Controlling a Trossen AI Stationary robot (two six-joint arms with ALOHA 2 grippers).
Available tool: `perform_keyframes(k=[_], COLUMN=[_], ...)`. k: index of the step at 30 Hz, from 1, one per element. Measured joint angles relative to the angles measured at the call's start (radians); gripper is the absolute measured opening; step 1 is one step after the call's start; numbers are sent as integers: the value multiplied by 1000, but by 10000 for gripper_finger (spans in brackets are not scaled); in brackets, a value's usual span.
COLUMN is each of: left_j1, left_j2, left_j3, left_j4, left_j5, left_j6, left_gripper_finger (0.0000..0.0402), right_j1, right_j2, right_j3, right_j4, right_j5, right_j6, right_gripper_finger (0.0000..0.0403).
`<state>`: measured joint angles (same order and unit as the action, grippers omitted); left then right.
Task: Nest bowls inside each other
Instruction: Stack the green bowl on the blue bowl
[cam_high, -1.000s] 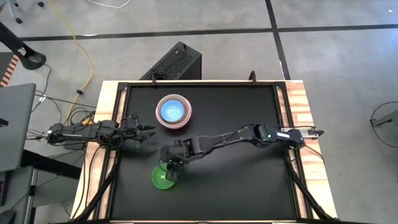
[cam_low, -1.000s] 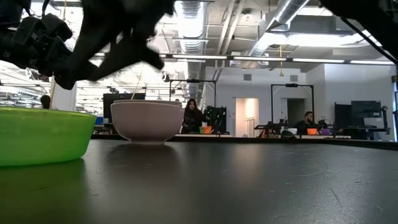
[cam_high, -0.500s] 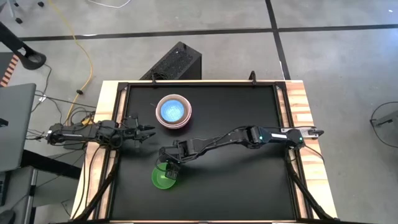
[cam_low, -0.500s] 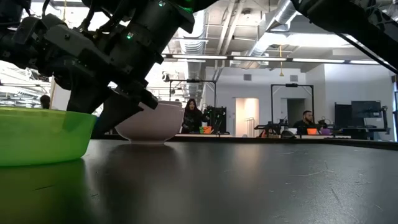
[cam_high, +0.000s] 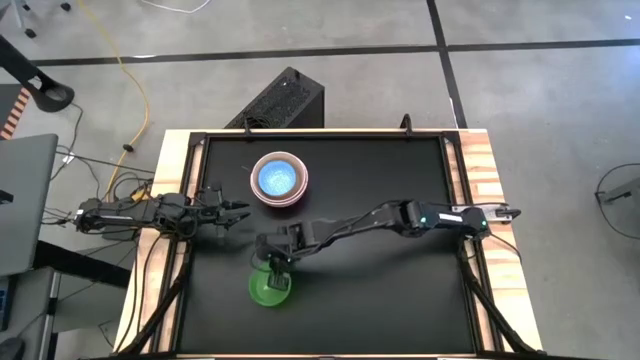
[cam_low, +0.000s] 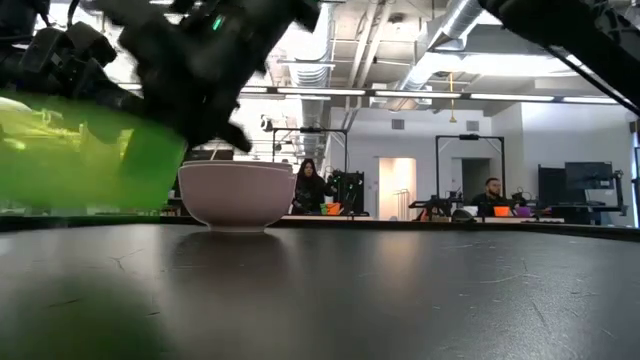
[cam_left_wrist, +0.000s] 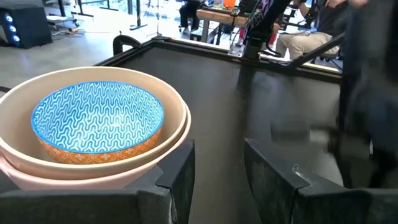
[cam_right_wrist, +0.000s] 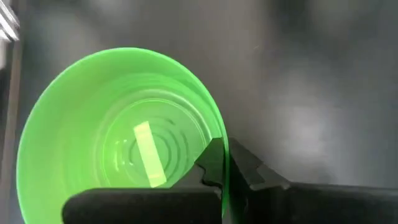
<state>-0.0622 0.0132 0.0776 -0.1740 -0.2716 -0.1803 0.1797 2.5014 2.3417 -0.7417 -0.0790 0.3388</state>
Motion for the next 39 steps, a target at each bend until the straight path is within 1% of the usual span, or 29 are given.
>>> perform_keyframes(k=[2, 4, 5, 8, 11, 13, 15, 18, 20, 23, 29, 36, 39], left_j1=[0, 0, 0, 0, 0, 0, 0, 0, 0, 0, 0, 0, 0], left_j2=[0, 0, 0, 0, 0, 0, 0, 0, 0, 0, 14, 26, 26], left_j3=[0, 0, 0, 0, 0, 0, 0, 0, 0, 0, 0, 0, 0], left_j4=[0, 0, 0, 0, 1, 1, 2, 3, 4, 4, 4, 4, 5], left_j5=[0, -2, -2, -2, -4, -4, -4, -4, -4, -2, -3, -5, -5], left_j6=[-4, -5, -5, -2, 0, 0, -4, -6, -8, -8, -3, 2, 4], left_gripper_finger=[128, 128, 128, 128, 128, 128, 128, 128, 128, 128, 128, 128, 128], right_j1=[-16, -36, -48, -99, -169, -227, -284, -362, -402, -441, -465, -469, -469], right_j2=[-54, -125, -158, -244, -293, -309, -309, -276, -247, -209, -140, -139, -139], right_j3=[-1, -1, 1, 2, 2, 2, 1, -8, -12, -10, -10, -8, -8], right_j4=[-39, -90, -89, -100, -90, -81, -82, -90, -115, -80, -41, -35, -29], right_j5=[2, 33, 47, 120, 223, 244, 239, 233, 177, 101, 100, 104, 104], right_j6=[-5, -19, -27, -57, -84, -86, -86, -81, -71, -59, -57, -59, -59], right_gripper_finger=[16, 9, 7, 6, 6, 5, 5, 5, 5, 5, 5, 5, 12])
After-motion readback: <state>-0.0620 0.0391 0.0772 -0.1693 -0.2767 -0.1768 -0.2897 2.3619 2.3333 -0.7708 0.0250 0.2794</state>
